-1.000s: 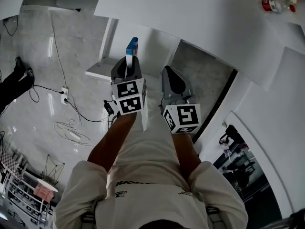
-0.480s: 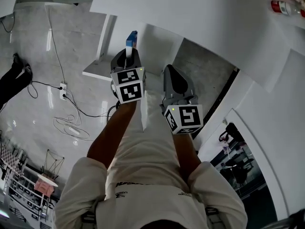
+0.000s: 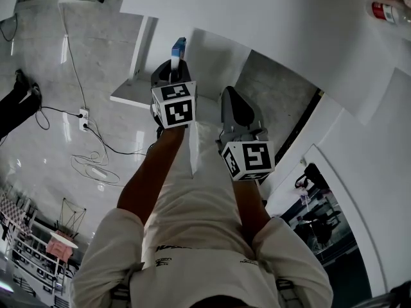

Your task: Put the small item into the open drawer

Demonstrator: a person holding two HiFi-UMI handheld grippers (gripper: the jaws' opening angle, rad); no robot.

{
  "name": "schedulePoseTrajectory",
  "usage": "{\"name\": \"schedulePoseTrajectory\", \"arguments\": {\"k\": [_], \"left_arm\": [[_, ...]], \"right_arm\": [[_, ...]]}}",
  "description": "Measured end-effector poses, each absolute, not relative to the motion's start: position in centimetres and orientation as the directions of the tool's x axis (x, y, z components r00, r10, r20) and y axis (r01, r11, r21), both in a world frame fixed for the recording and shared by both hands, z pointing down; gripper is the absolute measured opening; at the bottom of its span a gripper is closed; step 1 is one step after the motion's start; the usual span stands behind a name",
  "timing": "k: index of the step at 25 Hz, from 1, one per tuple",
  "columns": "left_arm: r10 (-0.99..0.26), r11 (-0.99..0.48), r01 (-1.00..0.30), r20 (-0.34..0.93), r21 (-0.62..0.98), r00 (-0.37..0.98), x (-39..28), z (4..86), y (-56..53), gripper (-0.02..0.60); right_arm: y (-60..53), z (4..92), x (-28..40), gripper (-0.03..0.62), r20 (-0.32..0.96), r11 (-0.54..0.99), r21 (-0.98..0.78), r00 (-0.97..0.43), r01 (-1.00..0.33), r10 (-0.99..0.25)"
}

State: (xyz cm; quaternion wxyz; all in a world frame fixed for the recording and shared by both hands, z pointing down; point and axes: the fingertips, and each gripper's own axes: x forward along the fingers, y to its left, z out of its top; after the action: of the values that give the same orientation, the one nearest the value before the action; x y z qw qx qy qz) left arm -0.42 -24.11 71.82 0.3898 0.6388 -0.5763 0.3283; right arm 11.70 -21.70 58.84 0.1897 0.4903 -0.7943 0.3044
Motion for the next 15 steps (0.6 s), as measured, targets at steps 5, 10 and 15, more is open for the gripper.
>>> {"name": "schedulePoseTrajectory", "arguments": {"k": [5, 10, 15], "left_arm": [[-0.454, -0.037, -0.992, 0.883, 0.117, 0.121, -0.5, 73.2, -24.3, 0.080], [-0.431, -0.047, -0.992, 0.893, 0.119, 0.128, 0.0, 74.2, -24.9, 0.080], [-0.413, -0.053, -0.993, 0.903, 0.110, 0.122, -0.1, 75.1, -25.0, 0.080]], "right_arm": [[-21.5, 59.4, 11.3, -0.002, 0.604, 0.326, -0.304, -0.445, -0.895, -0.661], [-21.4, 59.6, 11.3, -0.002, 0.609, 0.319, -0.301, -0.439, -0.899, -0.661], [-21.3, 59.8, 11.5, -0.002, 0.611, 0.308, -0.301, -0.431, -0.902, -0.664]]}}
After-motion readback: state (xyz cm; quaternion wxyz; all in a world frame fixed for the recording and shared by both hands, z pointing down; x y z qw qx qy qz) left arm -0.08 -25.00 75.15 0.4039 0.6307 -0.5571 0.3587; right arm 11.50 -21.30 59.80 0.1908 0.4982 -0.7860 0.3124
